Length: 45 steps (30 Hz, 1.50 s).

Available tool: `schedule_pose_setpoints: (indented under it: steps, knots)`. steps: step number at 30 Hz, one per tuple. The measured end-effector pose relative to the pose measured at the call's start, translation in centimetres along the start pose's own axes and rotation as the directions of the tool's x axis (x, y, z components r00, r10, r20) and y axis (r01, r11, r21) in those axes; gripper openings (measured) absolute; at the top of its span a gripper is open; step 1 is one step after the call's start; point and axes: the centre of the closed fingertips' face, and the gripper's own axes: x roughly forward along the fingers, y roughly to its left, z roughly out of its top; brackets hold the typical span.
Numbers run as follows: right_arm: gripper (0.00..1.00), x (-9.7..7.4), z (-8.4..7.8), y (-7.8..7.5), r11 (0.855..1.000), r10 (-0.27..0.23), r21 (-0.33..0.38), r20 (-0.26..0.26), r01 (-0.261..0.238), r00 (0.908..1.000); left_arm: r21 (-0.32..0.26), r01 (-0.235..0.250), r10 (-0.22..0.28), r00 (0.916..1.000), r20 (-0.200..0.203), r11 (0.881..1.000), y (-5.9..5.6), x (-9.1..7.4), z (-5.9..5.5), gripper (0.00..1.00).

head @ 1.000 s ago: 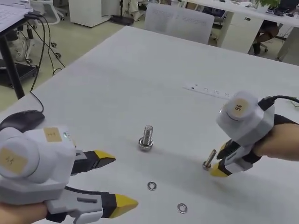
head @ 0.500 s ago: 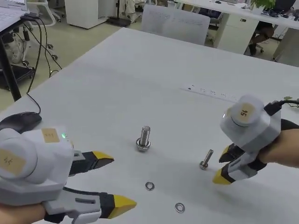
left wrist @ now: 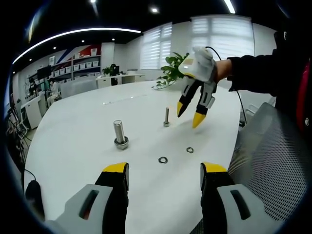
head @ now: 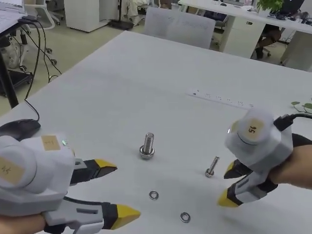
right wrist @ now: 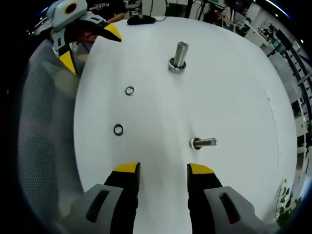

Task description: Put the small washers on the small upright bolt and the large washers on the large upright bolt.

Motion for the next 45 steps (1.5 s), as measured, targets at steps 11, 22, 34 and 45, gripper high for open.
schedule_pose_setpoints:
  steps: [11, 22, 34, 45]
  knots:
    - [0.39, 0.5, 0.7, 2.4, 0.999, 0.033, -0.035, -0.006, -0.034, 0.9994, 0.006, 0.004, -0.004, 1.0000, 0.002, 1.000, 0.0, 0.1, 0.1, 0.59]
    - [0.39, 1.1, 2.1, 4.6, 0.995, 0.068, -0.079, -0.002, -0.068, 0.9977, 0.001, 0.012, -0.012, 0.9998, 0.016, 1.000, -0.1, 0.1, 0.3, 0.59]
    - [0.36, 1.9, 3.6, 5.9, 0.990, 0.093, -0.110, 0.008, -0.092, 0.9956, 0.002, 0.036, -0.036, 0.9988, 0.032, 0.999, -0.6, 0.1, 0.6, 0.60]
    - [0.31, 2.9, 4.3, 7.0, 0.984, 0.123, -0.132, -0.006, -0.123, 0.9923, 0.003, 0.040, -0.040, 0.9986, 0.033, 0.999, -0.7, 0.1, 0.5, 0.60]
